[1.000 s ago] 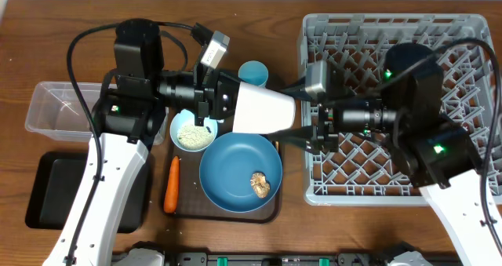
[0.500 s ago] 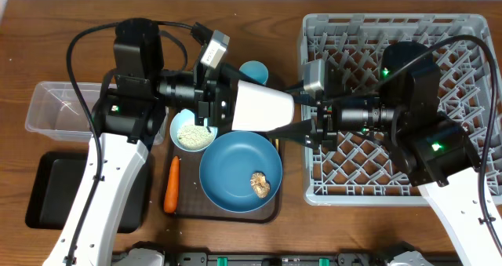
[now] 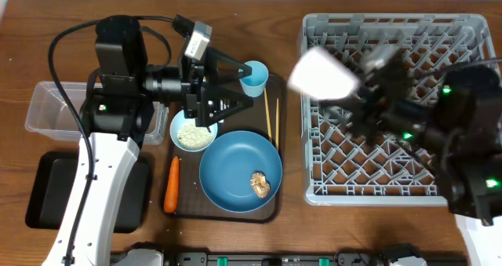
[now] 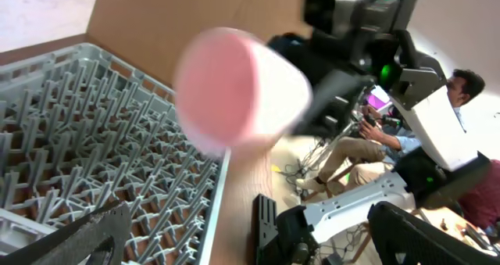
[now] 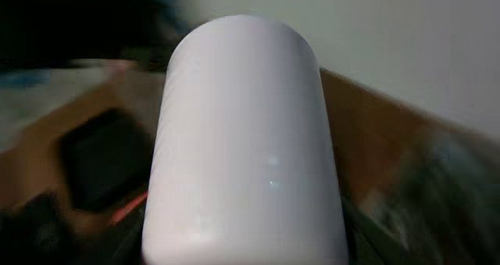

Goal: Sort waste into correct bins and load items into the dishwasher rack
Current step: 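Place the pink cup upside down in the rack with the right gripper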

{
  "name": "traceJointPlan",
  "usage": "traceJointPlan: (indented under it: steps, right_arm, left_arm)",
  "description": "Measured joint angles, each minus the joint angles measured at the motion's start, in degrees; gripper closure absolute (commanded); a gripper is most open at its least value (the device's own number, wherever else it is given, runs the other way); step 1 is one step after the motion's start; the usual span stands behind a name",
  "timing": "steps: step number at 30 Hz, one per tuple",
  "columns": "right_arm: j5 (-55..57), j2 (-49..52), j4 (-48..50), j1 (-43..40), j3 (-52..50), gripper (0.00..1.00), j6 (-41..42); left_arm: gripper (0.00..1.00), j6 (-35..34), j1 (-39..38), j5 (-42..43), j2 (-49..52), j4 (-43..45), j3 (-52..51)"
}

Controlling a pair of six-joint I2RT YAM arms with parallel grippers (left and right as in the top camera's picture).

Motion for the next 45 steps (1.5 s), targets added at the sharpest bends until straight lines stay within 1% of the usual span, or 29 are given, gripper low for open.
traceJointPlan:
  steps: [7, 9, 14, 17, 23, 30, 42, 43, 44, 45]
  right_arm:
    - [15.21, 0.94, -15.52, -15.45, -0.02, 0.58, 13.73]
    - [18.51, 1.64, -19.21, -18.95, -0.02, 0.57, 16.41]
    - [26.60, 4.70, -25.31, -27.36, -0.02, 0.55, 20.68]
    - [28.68, 6.86, -27.82, -29.70, -0.02, 0.54, 21.62]
    - [29.33, 12.41, -29.49, -30.23, -0.02, 0.54, 22.34]
    - [26.25, 19.69, -26.16, -30.08, -0.02, 0.51, 22.23]
    - [25.27, 28.55, -23.47, -23.04, -0.02, 0.51, 22.23]
    - [25.29, 28.85, -23.65, -23.06, -0.02, 0.50, 22.23]
    - [25.53, 29.05, -24.06, -23.10, -0.02, 0.44, 22.23]
    - [25.55, 29.11, -24.57, -23.15, -0.02, 0.32, 22.29]
  left_arm:
    - [0.02, 0.00, 0.04, 0.17, -0.02, 0.02, 0.00]
    - [0.02, 0.00, 0.04, 0.17, -0.02, 0.02, 0.00]
    - [0.02, 0.00, 0.04, 0.17, -0.02, 0.02, 0.00]
    - [0.02, 0.00, 0.04, 0.17, -0.02, 0.02, 0.00]
    - [0.02, 0.00, 0.04, 0.17, -0.02, 0.00, 0.00]
    - [0.02, 0.00, 0.04, 0.20, -0.02, 0.00, 0.00]
    - [0.02, 0.00, 0.04, 0.17, -0.02, 0.00, 0.00]
    - [0.02, 0.00, 0.04, 0.17, -0.02, 0.00, 0.00]
    - [0.02, 0.00, 0.04, 0.17, -0.02, -0.02, 0.00]
    - [0.02, 0.00, 0.04, 0.17, -0.02, 0.02, 0.00]
